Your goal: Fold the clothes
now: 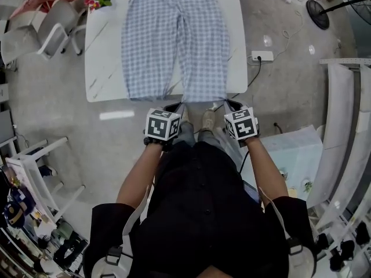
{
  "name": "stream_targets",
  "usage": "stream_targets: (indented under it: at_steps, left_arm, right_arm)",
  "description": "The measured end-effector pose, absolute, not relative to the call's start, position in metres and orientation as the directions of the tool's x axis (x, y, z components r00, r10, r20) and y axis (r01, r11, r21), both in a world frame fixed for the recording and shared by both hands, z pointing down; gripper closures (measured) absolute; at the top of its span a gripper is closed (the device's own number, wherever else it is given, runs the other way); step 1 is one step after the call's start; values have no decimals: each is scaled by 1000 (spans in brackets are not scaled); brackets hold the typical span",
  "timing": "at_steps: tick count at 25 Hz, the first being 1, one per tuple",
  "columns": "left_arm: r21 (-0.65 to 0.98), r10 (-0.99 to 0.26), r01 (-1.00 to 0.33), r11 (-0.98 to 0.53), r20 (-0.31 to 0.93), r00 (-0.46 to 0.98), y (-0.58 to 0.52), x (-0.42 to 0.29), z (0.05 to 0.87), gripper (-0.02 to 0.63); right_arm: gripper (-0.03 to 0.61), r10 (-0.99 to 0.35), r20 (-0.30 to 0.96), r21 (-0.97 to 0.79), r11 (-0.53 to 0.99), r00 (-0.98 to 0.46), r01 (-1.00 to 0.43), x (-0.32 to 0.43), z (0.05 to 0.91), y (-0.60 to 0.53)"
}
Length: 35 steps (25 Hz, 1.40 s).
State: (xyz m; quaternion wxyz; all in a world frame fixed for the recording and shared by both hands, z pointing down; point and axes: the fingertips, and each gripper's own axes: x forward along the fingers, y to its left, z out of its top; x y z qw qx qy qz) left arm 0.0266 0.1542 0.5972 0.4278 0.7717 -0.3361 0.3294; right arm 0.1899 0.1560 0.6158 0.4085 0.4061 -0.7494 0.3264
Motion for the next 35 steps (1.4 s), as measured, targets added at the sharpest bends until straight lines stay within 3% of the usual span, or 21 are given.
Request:
stream_targets:
  at_steps: [21, 23, 25, 26, 35]
  left_arm:
    - [423, -186, -812, -403, 831, 525, 169, 48, 625, 602]
    - [411, -192, -815, -409, 834, 518, 166, 46, 624, 594]
    - [403, -204, -817, -413, 833, 514, 161, 43, 622, 552]
    - [400, -211, -818, -414, 832, 514, 158, 41, 619, 525]
    - [377, -321, -833, -405, 795, 515, 117, 10, 584, 523]
  right_arm:
    - [569, -341, 897, -102, 464, -283, -880, 212, 616, 164]
    - [562, -337, 897, -106, 465, -286, -879, 210, 616, 162]
    - [479, -333, 894, -118, 468, -299, -876, 207, 615, 159]
    - [476, -334, 892, -122, 470, -304, -874, 205, 614, 157]
    - [477, -401, 865, -93, 463, -302, -881, 192, 590, 119]
